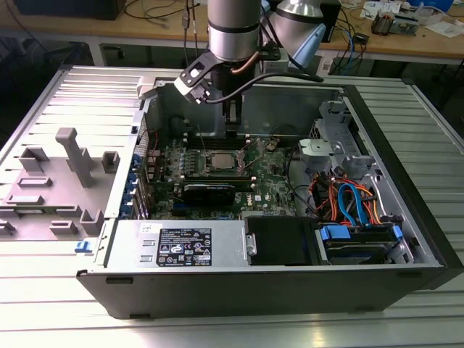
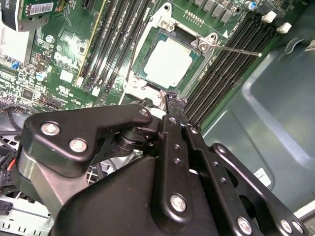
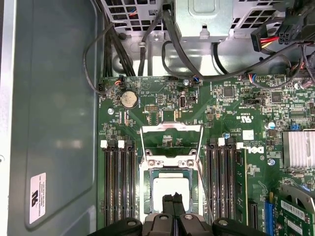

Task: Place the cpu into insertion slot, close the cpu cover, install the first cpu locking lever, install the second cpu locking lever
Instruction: 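Close the cpu cover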

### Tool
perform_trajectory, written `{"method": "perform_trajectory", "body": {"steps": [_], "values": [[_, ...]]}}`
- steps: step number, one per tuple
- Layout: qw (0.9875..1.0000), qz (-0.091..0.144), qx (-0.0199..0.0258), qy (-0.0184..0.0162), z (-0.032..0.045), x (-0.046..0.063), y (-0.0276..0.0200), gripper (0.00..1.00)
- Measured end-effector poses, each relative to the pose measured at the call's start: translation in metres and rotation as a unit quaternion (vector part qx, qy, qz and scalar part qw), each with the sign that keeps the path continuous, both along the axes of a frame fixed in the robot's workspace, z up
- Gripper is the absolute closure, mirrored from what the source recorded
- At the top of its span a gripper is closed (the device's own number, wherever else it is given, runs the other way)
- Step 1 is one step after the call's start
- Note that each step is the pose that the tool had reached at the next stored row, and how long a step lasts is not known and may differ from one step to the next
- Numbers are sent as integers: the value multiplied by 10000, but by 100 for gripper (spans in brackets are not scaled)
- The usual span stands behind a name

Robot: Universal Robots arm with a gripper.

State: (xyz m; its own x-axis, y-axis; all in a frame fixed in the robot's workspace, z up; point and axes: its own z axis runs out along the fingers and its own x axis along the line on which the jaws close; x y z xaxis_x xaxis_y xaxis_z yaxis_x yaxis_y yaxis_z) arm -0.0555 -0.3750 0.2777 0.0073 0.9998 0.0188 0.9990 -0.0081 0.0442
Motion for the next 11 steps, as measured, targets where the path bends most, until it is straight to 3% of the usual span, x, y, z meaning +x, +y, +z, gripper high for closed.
{"method": "perform_trajectory", "body": {"steps": [11], "values": [[10000, 0, 0, 0, 0, 90, 0, 89]]}}
